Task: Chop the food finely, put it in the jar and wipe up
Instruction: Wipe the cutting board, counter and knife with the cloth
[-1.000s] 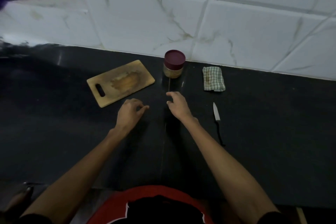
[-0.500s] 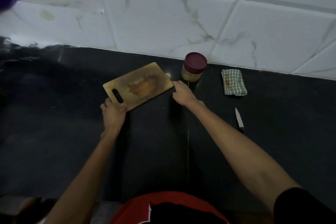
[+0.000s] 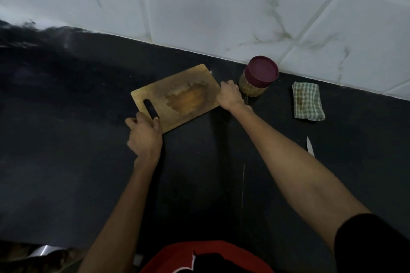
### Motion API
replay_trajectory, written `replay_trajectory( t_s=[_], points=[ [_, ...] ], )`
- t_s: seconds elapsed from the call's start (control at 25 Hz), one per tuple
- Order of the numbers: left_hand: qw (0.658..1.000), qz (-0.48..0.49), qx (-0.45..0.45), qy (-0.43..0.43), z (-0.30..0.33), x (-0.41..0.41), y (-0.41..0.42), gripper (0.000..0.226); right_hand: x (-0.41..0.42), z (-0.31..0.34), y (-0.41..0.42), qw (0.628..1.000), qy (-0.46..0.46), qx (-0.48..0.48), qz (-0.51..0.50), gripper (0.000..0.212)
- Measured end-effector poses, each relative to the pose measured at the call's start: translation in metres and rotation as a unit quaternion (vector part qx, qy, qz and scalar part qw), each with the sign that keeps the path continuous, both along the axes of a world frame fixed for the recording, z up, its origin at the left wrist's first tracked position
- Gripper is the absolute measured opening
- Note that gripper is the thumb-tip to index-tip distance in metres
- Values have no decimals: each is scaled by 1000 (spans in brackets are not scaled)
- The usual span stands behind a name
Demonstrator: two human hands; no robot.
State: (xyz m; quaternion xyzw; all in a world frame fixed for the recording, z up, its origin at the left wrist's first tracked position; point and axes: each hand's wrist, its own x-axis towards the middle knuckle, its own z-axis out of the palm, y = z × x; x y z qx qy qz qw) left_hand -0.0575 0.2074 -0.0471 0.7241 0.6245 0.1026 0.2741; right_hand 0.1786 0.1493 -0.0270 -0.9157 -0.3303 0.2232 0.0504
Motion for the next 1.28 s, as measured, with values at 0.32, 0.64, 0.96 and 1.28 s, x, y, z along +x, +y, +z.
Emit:
replay_trajectory(
  t_s=[0.32, 0.64, 0.96, 1.28],
  points=[
    [995, 52, 41, -69, -1, -5, 2, 32, -15, 1, -16, 988, 71, 96, -98, 38],
    [981, -69, 63, -173, 5, -21, -33, 4, -56, -1, -139, 945, 153, 196, -213, 39],
    [979, -166, 0, -122, 6, 17, -98, 25, -61, -15, -238, 909, 162, 190, -333, 47],
    [975, -197, -15, -106, -6, 25, -108, 21, -60, -13, -256, 916, 145, 186, -325, 48]
  ],
)
